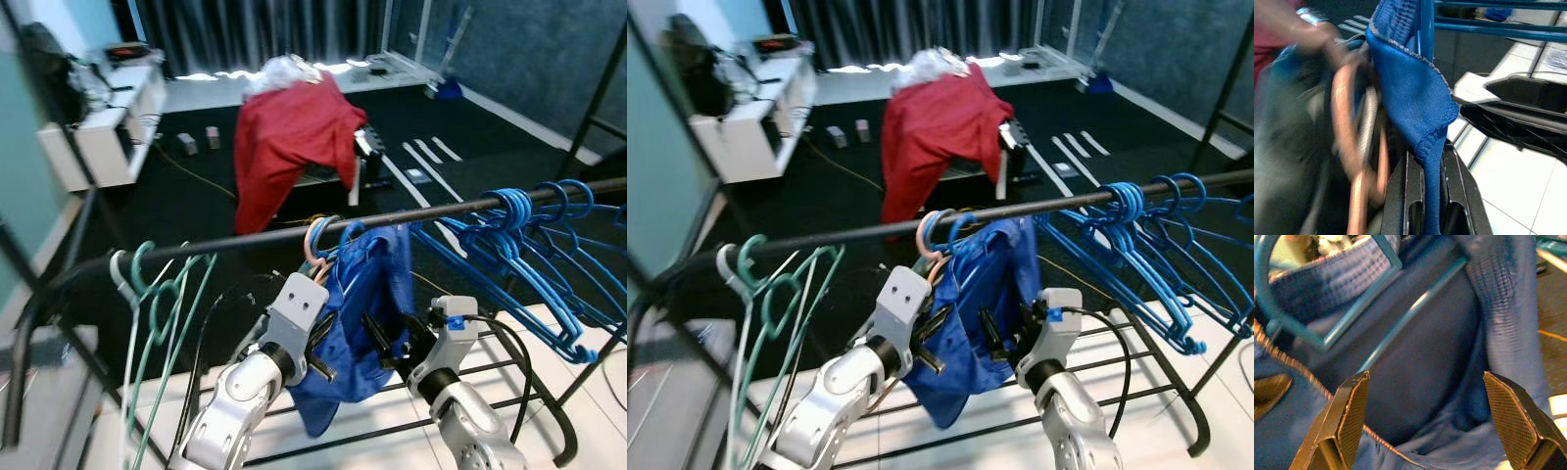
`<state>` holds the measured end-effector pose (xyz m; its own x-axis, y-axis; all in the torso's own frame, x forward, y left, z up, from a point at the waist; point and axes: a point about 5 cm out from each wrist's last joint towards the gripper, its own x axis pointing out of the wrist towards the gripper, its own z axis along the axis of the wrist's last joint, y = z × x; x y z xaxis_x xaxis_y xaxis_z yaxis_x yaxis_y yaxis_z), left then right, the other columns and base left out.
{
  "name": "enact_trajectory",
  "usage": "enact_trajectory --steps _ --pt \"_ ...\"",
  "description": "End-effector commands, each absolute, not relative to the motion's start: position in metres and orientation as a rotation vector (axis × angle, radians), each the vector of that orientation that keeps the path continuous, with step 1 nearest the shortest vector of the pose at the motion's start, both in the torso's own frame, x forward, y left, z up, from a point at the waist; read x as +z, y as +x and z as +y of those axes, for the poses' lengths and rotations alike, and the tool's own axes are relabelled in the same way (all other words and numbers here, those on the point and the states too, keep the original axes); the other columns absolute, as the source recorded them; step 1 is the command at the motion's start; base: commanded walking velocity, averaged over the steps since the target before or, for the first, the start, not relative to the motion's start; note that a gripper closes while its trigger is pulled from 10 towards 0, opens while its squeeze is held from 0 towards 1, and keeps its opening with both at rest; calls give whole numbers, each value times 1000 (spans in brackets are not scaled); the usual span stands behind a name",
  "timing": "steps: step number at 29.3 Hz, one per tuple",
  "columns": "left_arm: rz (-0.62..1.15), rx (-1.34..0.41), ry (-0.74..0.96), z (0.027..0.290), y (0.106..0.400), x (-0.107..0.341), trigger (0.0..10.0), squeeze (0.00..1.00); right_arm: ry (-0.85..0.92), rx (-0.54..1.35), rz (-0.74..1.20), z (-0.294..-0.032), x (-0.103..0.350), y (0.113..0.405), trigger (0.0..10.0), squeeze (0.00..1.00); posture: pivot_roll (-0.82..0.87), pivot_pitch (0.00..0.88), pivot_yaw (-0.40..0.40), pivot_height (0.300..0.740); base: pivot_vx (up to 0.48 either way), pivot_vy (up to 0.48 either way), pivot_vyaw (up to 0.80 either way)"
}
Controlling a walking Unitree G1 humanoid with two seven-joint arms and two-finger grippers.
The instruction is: Hang hanger
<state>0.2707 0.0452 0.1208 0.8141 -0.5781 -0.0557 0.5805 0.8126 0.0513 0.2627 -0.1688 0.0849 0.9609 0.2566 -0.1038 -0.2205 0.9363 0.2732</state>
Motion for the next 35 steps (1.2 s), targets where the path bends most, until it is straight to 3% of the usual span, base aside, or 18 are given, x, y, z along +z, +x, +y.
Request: enact_trajectory --steps 1,15,34,35 --pt "14 -607 41 45 274 128 10000 0 260 243 148 -168 83 262 10000 0 -68 0 53 740 480 0 0" --pt "36 -652 -39 36 259 132 10000 0 259 244 150 -169 83 263 10000 0 -64 0 48 740 34 0 0" --pt "281 -651 87 32 242 106 10000 0 257 249 159 -169 81 264 10000 0 -59 0 40 740 0 0 0" --pt "289 -708 67 32 236 106 10000 196 257 250 160 -169 81 264 10000 0 -56 0 39 740 0 0 0"
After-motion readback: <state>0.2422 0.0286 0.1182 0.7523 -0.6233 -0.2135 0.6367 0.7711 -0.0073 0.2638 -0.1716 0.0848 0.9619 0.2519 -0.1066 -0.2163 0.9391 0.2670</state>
